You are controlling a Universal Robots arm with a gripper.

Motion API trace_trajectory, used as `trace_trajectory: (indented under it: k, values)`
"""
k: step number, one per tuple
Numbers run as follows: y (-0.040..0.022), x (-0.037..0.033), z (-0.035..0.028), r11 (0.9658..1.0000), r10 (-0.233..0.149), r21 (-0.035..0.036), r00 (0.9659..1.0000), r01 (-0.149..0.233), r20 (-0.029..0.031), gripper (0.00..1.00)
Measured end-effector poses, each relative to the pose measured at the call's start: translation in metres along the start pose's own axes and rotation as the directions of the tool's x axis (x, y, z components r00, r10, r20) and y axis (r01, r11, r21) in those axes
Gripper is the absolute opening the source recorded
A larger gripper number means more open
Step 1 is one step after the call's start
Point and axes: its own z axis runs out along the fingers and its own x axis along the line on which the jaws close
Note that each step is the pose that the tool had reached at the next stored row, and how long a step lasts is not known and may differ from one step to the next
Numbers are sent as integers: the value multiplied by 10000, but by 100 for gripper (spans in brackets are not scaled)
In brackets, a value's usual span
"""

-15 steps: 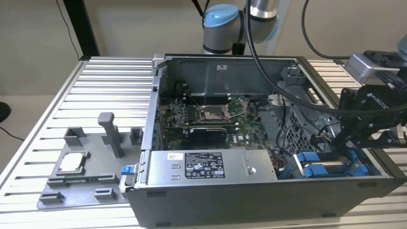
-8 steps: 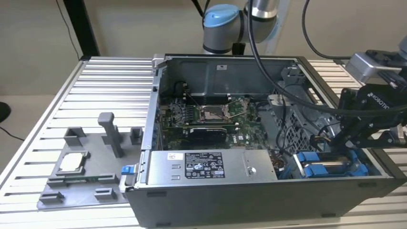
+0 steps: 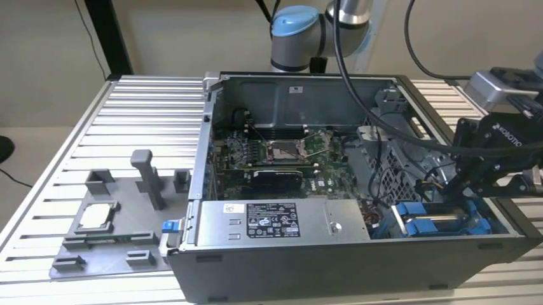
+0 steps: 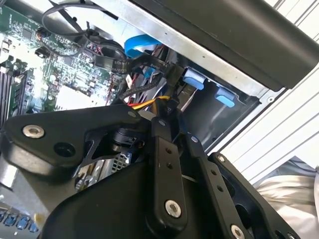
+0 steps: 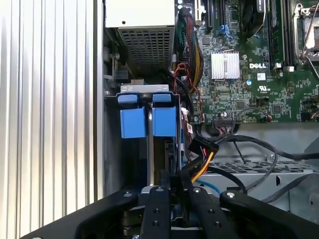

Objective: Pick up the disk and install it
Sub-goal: 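Insert the first disk wire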

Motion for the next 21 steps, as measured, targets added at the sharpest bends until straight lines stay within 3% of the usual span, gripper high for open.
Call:
trace_trajectory:
  k: [21]
  values:
    - [-20, -1, 51, 10000, -2, -29, 10000, 2, 1, 0]
